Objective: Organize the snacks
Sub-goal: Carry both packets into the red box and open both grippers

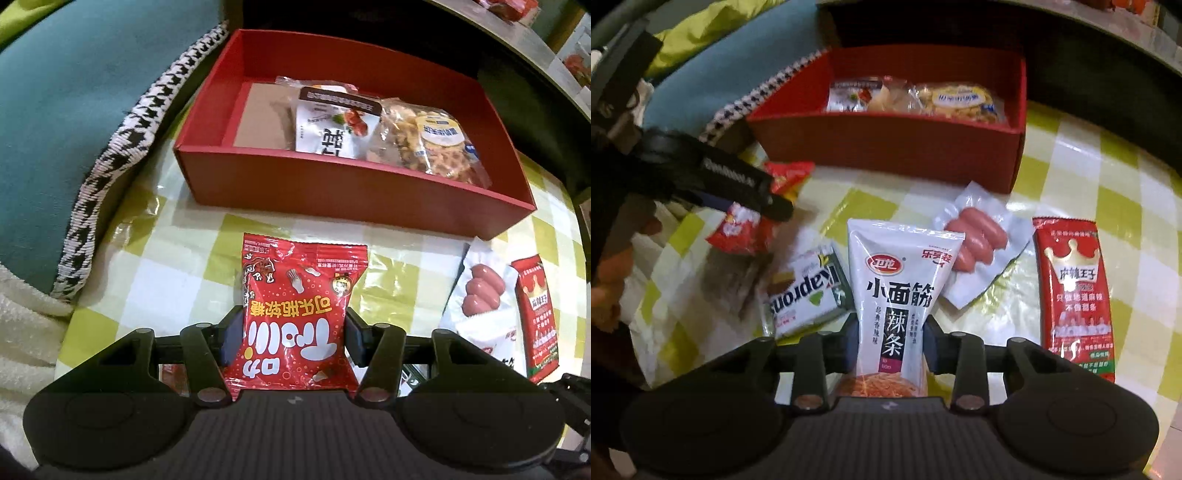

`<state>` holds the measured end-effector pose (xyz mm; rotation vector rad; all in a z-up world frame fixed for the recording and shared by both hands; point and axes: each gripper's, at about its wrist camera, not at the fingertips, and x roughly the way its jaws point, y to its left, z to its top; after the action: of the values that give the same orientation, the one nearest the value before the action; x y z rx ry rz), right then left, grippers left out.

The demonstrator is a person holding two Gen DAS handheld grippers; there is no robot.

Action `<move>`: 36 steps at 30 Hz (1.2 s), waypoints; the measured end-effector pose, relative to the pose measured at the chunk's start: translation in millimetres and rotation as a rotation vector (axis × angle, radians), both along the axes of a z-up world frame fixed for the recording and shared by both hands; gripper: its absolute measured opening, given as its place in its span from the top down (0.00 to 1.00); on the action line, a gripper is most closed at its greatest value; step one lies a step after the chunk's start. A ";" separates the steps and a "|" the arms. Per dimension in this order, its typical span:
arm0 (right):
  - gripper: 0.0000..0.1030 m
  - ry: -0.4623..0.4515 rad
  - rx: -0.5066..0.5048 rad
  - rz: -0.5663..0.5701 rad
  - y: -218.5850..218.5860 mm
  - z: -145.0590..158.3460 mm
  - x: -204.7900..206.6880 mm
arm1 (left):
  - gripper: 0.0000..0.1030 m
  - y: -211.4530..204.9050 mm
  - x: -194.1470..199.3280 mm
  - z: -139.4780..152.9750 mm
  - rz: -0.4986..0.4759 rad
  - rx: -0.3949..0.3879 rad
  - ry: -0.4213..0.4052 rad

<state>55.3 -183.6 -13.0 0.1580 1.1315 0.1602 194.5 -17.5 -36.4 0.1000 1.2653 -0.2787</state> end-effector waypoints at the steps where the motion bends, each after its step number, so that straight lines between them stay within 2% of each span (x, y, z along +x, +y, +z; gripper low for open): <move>1: 0.56 -0.003 0.002 0.001 0.0 1.5 1.3 | 0.39 -0.7 -0.4 -0.2 -0.003 0.000 0.001; 5: 0.56 -0.036 -0.002 -0.015 -5.2 10.6 -0.5 | 0.39 -2.8 -1.7 2.4 -0.013 -0.011 -0.004; 10: 0.56 -0.035 -0.017 -0.034 -6.1 9.6 7.2 | 0.39 -6.1 -4.8 5.9 -0.025 -0.016 -0.013; 23: 0.56 -0.094 -0.021 -0.086 -20.2 21.6 34.5 | 0.39 -25.2 -14.0 13.3 -0.076 0.000 -0.060; 36: 0.56 -0.112 -0.021 -0.103 -25.1 24.3 39.7 | 0.39 -26.1 -13.9 20.8 -0.083 0.021 -0.114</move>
<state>95.0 -208.7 11.4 0.1861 1.0105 0.0646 180.6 -43.5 -15.6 0.1842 1.1532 -0.3265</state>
